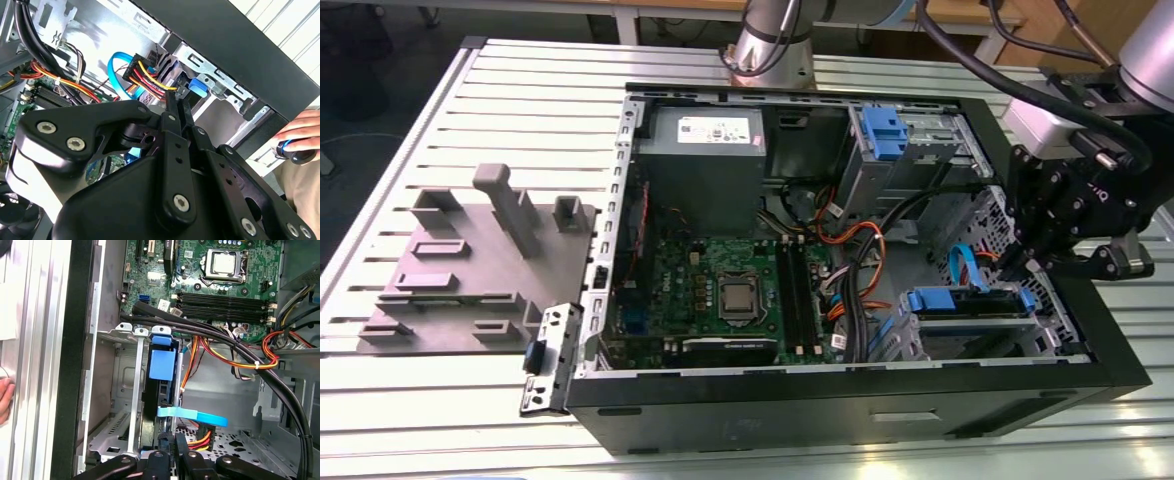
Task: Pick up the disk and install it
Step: 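Insert the second disk wire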
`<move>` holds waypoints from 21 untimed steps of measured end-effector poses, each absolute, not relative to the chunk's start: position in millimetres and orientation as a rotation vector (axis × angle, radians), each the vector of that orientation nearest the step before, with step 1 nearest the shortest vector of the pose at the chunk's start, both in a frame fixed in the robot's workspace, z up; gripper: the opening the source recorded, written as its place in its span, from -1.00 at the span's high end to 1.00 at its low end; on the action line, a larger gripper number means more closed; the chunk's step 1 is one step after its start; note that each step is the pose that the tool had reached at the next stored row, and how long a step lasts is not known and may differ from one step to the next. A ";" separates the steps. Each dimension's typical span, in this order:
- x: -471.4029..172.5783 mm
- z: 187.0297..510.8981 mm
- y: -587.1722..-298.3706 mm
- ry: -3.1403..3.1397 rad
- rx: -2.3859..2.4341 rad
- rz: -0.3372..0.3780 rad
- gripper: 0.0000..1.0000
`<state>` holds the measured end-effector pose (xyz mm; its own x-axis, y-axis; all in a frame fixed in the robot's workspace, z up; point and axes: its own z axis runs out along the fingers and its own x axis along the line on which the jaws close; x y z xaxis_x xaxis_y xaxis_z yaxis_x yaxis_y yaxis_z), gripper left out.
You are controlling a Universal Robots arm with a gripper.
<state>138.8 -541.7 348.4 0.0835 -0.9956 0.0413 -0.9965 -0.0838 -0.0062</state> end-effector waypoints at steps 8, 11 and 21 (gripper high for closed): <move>138.3 346.2 -545.0 -2.110 2.295 0.054 0.67; 138.1 344.9 -545.0 -2.110 2.295 0.055 0.67; 137.0 342.0 -549.6 -2.110 2.295 0.054 0.67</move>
